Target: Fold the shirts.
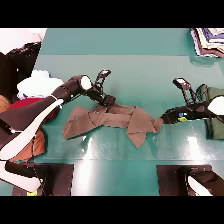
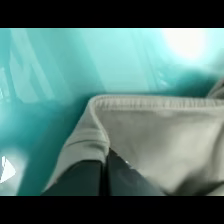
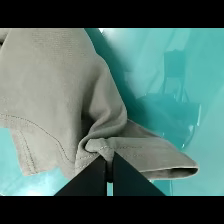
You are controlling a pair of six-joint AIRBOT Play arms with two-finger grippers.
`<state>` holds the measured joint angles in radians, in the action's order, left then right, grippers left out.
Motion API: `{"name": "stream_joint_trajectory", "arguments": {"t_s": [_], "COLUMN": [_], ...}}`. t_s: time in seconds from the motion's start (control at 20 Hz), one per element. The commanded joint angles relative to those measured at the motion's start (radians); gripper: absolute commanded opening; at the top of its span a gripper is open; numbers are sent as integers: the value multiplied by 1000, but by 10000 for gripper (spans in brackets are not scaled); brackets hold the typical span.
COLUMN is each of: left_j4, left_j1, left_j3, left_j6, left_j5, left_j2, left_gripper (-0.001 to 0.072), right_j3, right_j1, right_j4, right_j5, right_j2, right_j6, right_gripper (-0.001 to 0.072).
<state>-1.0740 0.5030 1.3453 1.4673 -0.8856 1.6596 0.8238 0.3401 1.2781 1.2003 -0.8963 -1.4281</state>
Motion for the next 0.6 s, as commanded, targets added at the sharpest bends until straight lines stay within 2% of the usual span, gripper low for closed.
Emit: {"name": "stream_joint_trajectory", "arguments": {"t_s": [0.0, 0.2, 0.35, 0.55], "left_j4": [-26, -177, -260, -327], "left_j1": [-37, -157, -224, -238], "left_j3": [74, 227, 298, 306], "left_j6": [0, -2, -34, -91], "left_j5": [-52, -93, -92, -84], "left_j2": [-13, -241, -469, -737], "left_gripper": [26, 26, 26, 26], "right_j3": [37, 241, 406, 602], "right_j1": [0, -63, -163, -253], "right_j4": [44, 166, 163, 163], "right_j5": [8, 72, 68, 41], "right_j2": [0, 0, 0, 0], "right_j6": [-4, -3, -3, 24], "right_gripper": [17, 17, 17, 17]}}
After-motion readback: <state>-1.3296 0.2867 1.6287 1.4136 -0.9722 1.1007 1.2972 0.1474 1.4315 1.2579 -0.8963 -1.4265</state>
